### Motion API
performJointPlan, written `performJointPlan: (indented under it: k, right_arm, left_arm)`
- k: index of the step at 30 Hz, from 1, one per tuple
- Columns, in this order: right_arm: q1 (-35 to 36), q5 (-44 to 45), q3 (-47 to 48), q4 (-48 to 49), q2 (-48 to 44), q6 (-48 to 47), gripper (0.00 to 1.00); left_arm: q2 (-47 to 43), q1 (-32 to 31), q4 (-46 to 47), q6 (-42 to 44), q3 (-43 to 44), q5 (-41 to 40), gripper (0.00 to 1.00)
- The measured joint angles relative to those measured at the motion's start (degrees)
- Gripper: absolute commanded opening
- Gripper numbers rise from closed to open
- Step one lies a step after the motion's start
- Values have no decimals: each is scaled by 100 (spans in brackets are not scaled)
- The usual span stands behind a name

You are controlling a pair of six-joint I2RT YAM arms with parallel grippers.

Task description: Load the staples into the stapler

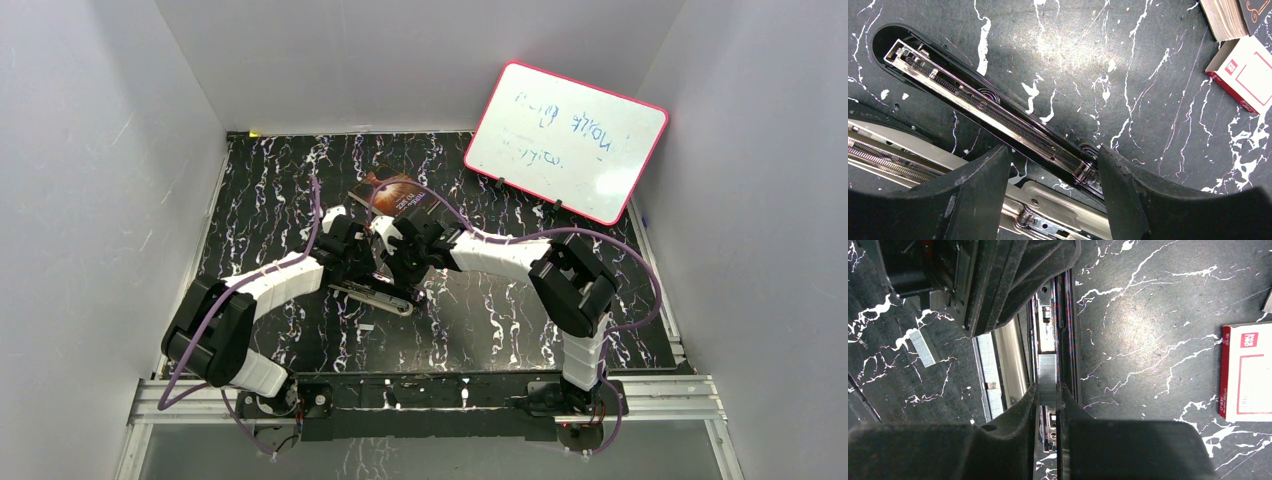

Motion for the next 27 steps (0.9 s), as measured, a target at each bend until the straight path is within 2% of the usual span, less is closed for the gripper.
performJointPlan:
  k: [19,27]
  right_arm:
    - [0,-59,7,4,13,-31,23]
    - [0,-63,0,20,-2,-9,27]
  left_arm:
    - [0,0,4,17,0,0,62]
    - [0,0,7,17,0,0,62]
